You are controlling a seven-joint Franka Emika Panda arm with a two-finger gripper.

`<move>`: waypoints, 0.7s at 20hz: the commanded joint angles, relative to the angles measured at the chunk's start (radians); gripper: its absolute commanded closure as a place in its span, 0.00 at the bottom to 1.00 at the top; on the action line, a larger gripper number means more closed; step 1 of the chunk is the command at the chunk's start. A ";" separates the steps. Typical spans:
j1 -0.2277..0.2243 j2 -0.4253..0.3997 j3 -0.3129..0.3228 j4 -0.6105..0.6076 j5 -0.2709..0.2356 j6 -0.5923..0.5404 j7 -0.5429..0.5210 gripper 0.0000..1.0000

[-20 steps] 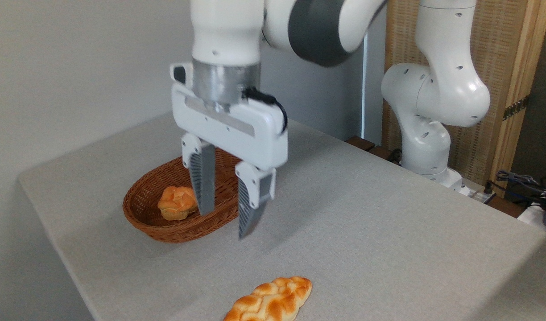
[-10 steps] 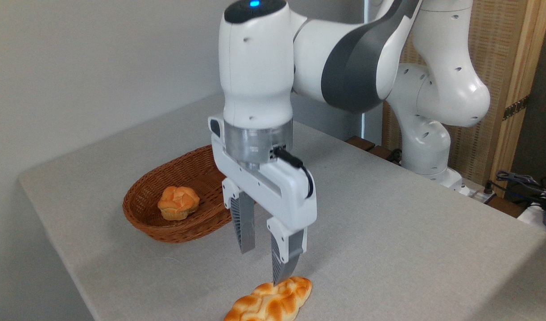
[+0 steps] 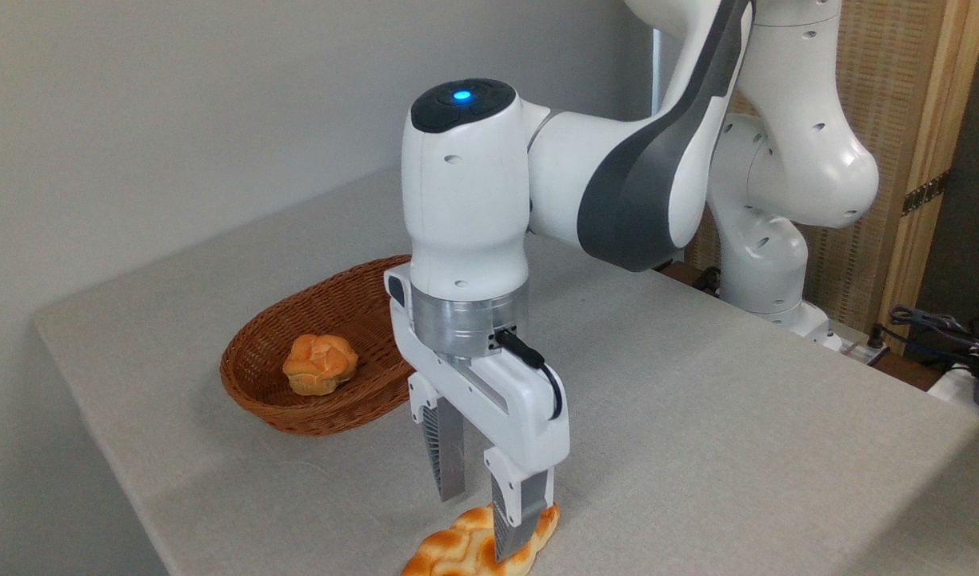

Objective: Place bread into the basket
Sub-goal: 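Lower the gripper onto the braided loaf and close on it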

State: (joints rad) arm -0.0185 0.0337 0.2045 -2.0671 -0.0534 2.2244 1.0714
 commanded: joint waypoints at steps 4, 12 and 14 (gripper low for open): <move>-0.006 0.002 0.026 -0.016 0.006 0.029 0.059 0.00; -0.006 0.052 0.024 -0.016 0.004 0.110 0.059 0.00; -0.006 0.080 0.024 -0.016 0.003 0.141 0.059 0.00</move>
State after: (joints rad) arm -0.0188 0.0820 0.2208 -2.0773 -0.0534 2.3069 1.1162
